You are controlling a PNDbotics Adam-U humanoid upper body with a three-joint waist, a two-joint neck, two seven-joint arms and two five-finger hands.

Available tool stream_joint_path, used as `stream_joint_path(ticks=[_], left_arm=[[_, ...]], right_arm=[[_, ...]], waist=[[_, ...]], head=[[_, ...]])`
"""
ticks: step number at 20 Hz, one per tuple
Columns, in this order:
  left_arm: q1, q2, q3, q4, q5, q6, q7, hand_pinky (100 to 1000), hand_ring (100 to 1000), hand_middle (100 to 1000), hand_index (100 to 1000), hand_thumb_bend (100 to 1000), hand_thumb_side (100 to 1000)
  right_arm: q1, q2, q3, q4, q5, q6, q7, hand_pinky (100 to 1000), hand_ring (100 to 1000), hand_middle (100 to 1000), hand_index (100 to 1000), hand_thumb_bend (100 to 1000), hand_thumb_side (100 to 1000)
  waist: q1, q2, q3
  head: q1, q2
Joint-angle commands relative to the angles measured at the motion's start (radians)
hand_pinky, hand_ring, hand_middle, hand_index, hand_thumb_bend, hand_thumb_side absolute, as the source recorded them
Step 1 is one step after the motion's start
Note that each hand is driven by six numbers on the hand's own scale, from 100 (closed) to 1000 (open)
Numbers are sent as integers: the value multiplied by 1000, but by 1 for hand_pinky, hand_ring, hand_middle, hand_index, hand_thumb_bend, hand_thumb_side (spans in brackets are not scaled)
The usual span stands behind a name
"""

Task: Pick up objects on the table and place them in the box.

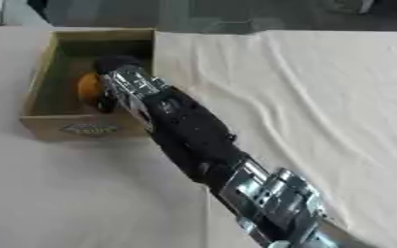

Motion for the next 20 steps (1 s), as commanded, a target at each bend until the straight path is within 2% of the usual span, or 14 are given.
stream_joint_path(ticks=[1, 3, 6, 8, 16, 18, 20], left_arm=[[-7, 12, 4, -16, 0, 1, -2, 663, 697, 650, 879, 100, 901], [-6, 12, 4, -16, 0, 2, -3, 663, 697, 650, 879, 100, 900], [-4, 13, 4, -16, 0, 3, -3, 663, 698, 650, 879, 100, 900], [-2, 13, 4, -16, -1, 3, -3, 663, 698, 650, 879, 100, 900], [3, 15, 5, -16, -2, 5, -4, 663, 698, 649, 879, 100, 900], [5, 16, 6, -16, -2, 5, -4, 663, 698, 649, 879, 100, 900], [7, 17, 6, -16, -3, 6, -4, 663, 698, 649, 879, 100, 900]], right_arm=[[-33, -6, -13, -15, 20, 11, 12, 888, 932, 780, 905, 100, 328], [-40, -9, -14, -24, 25, 18, 24, 890, 937, 790, 925, 112, 364], [-51, -17, -18, -39, 34, 33, 40, 894, 950, 811, 971, 324, 412], [-57, -24, -19, -48, 41, 39, 48, 896, 958, 822, 996, 406, 429], [-85, -56, -29, -92, 45, 55, 75, 899, 965, 831, 1000, 443, 437], [-95, -67, -31, -111, 36, 54, 92, 901, 969, 839, 1000, 478, 440], [-102, -77, -34, -130, 27, 56, 107, 900, 965, 834, 1000, 460, 445]], waist=[[5, -19, 3], [5, -21, 1], [6, -24, -1], [6, -26, -2], [8, -34, -9], [8, -37, -11], [8, -40, -14]], head=[[4, -8], [5, -7], [5, -6], [6, -6], [10, -1], [12, 1], [13, 2]])
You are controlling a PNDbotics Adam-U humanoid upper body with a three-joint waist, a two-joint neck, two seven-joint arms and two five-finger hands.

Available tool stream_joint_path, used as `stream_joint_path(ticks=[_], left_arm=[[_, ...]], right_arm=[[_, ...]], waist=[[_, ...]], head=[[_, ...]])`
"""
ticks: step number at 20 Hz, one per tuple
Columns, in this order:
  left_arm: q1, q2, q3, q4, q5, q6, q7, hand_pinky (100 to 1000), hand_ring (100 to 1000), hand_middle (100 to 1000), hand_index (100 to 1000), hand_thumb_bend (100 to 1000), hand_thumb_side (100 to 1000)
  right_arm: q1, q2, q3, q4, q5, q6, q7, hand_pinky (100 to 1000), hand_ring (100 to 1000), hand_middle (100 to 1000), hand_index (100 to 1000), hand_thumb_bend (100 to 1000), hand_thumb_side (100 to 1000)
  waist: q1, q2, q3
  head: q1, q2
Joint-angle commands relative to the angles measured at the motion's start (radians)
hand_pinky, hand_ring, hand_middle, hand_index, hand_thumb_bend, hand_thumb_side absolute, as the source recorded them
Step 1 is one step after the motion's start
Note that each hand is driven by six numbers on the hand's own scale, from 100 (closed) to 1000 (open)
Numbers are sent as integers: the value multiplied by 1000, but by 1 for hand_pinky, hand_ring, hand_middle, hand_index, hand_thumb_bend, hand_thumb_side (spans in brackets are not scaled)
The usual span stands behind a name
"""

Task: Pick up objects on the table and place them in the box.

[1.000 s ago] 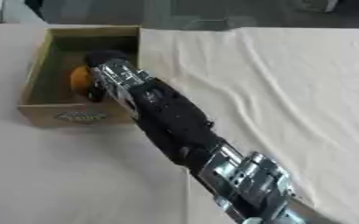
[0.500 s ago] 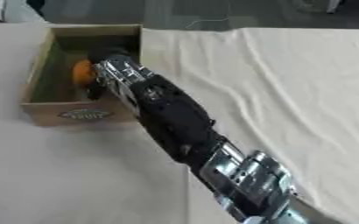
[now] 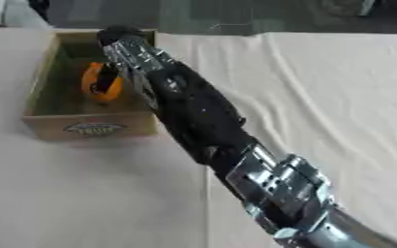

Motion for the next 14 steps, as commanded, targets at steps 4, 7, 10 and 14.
stream_joint_path(ticks=[4, 7, 10, 14], left_arm=[[4, 20, 9, -16, -5, 3, 2, 663, 698, 649, 878, 100, 899], [9, 22, 11, -16, -7, 3, 4, 663, 698, 648, 878, 100, 899], [13, 24, 14, -16, -9, 4, 8, 663, 698, 648, 878, 100, 898], [16, 27, 17, -16, -10, 3, 11, 663, 698, 648, 878, 100, 897]], right_arm=[[-39, -59, -8, -110, -43, 8, 32, 899, 961, 826, 1000, 411, 464], [-38, -111, 11, -198, -79, 3, 61, 898, 960, 823, 1000, 398, 478], [-25, -175, 23, -314, -126, 7, 98, 895, 953, 817, 999, 383, 500], [17, -275, 29, -512, -188, 44, 137, 886, 939, 811, 994, 377, 537]], waist=[[10, -33, -6], [10, -37, -13], [12, -40, -20], [18, -44, -32]], head=[[8, 7], [17, 12], [27, 16], [39, 19]])
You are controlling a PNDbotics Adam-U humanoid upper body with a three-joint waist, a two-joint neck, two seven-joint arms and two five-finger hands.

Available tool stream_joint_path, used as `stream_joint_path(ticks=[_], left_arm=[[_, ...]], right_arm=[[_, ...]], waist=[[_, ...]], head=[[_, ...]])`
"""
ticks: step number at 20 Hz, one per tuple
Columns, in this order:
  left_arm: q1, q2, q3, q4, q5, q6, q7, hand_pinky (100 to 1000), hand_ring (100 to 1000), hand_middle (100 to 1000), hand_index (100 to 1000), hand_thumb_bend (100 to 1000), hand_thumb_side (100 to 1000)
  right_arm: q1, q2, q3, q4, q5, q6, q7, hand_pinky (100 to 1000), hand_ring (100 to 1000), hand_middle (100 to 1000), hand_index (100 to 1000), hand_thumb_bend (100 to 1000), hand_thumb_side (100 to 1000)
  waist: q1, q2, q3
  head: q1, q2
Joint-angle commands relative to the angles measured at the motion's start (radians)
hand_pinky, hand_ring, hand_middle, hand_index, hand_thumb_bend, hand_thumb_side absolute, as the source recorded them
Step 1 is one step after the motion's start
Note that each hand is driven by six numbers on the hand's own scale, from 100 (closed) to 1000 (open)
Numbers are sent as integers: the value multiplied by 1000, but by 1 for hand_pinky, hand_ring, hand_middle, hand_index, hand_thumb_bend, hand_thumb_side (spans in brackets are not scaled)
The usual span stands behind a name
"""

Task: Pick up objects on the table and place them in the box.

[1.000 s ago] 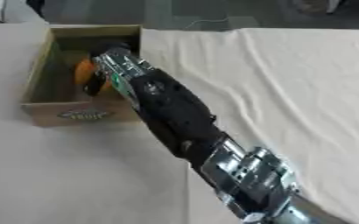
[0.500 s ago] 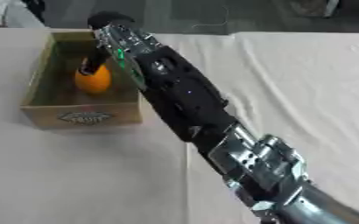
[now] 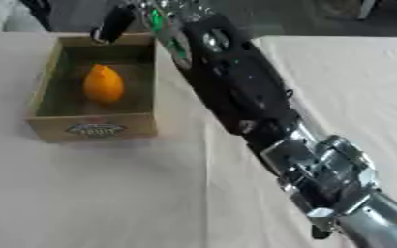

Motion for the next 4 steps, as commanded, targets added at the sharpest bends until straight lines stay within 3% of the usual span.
stream_joint_path(ticks=[1, 4], left_arm=[[-3, 27, 12, -16, -9, 0, 6, 663, 698, 648, 878, 100, 897], [-1, 28, 14, -16, -11, 1, 9, 663, 697, 647, 877, 100, 897]], right_arm=[[11, -98, 4, -171, -48, 27, 28, 885, 938, 810, 993, 377, 542], [60, -172, 3, -321, -76, 61, 43, 874, 915, 772, 977, 367, 591]], waist=[[8, -25, -5], [14, -27, -14]], head=[[14, 11], [22, 16]])
